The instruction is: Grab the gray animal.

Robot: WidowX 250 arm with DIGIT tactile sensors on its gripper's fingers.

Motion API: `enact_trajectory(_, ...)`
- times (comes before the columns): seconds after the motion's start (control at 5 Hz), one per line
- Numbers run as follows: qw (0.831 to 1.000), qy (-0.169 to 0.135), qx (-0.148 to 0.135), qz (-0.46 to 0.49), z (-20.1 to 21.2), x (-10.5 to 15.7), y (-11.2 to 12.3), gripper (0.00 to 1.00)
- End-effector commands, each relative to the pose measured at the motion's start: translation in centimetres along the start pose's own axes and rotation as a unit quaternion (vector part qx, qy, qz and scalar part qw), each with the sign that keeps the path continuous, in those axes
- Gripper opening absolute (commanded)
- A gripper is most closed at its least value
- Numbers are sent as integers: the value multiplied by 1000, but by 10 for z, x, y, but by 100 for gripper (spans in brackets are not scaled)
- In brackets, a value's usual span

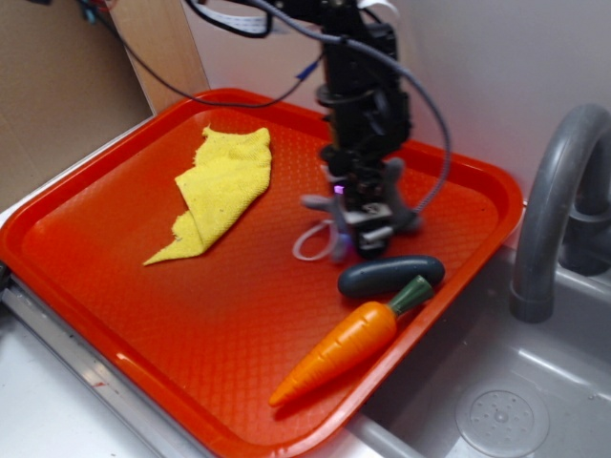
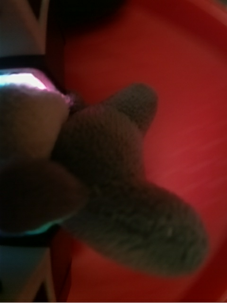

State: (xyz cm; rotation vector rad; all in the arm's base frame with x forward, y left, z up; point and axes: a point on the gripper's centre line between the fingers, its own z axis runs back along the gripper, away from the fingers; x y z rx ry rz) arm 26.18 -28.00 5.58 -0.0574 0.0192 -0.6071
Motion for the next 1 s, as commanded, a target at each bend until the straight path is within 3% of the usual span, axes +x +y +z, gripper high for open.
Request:
enact_trajectory(0.0, 970, -109, 54, 208, 140, -84, 20, 0)
enact_trajectory(0.2, 961, -118, 45, 245, 179, -127, 40, 0)
enact_trajectory(0.6, 942, -137, 63, 300, 202, -148, 51, 0)
enact_trajectory(0.8, 947, -110, 71, 295, 200, -144, 55, 0)
